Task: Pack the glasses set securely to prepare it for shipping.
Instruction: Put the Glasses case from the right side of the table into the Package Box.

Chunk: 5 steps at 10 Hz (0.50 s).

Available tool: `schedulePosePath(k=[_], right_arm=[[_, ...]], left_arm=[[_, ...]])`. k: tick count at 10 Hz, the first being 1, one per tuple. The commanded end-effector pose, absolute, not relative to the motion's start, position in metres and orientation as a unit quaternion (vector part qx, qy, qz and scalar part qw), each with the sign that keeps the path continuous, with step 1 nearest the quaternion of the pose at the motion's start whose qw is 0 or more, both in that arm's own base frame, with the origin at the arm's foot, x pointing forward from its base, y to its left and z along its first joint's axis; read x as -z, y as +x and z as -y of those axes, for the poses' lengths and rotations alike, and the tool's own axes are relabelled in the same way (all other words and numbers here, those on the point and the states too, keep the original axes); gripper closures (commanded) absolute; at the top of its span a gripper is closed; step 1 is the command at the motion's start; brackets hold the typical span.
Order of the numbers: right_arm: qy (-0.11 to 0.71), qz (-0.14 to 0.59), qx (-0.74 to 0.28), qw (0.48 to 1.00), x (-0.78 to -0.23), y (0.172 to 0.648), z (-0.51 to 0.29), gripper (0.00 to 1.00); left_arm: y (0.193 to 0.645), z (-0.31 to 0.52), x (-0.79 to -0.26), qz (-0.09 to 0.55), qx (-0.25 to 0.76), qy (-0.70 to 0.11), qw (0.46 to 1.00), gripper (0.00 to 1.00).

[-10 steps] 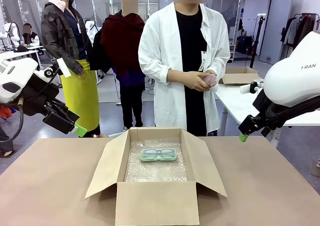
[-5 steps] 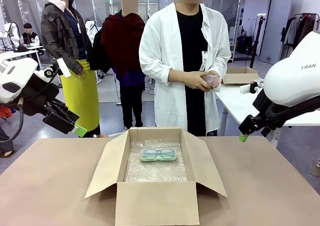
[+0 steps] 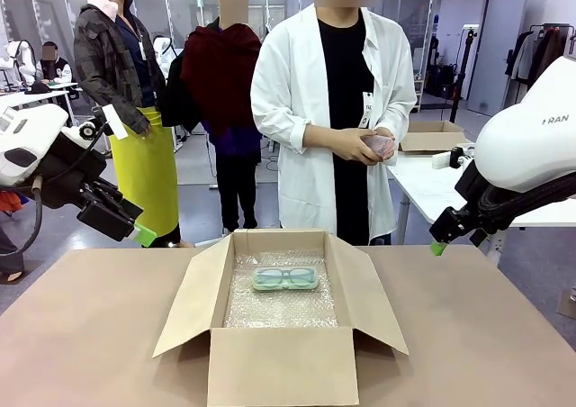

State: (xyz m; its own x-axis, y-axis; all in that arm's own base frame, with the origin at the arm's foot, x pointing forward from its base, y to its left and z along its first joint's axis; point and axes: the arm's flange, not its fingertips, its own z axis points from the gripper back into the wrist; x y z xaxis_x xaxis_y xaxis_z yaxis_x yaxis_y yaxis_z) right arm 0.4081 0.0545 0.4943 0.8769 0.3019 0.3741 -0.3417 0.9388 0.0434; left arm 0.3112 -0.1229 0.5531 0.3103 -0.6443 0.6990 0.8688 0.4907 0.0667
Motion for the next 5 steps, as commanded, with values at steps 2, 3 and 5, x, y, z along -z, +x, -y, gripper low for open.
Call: schedulePosePath(k=[2,3,5], right_arm=[[0.057,0.188,-0.177,0.965,-0.4940,0.4080,-0.0533,0.00],[0.057,0.188,-0.177,0.965,-0.4940,0.4080,-0.0533,0.00],[0.057,0.188,-0.177,0.965,-0.4940,0.4080,-0.0533,0.00]], left_arm=[[0.3107,0.1214,-0.5533,0.343,0.481,-0.172,0.789,0.00],[0.3107,0.1214,-0.5533,0.343,0.481,-0.172,0.789,0.00],[0.3107,0.1214,-0.5533,0.343,0.481,-0.172,0.789,0.00]])
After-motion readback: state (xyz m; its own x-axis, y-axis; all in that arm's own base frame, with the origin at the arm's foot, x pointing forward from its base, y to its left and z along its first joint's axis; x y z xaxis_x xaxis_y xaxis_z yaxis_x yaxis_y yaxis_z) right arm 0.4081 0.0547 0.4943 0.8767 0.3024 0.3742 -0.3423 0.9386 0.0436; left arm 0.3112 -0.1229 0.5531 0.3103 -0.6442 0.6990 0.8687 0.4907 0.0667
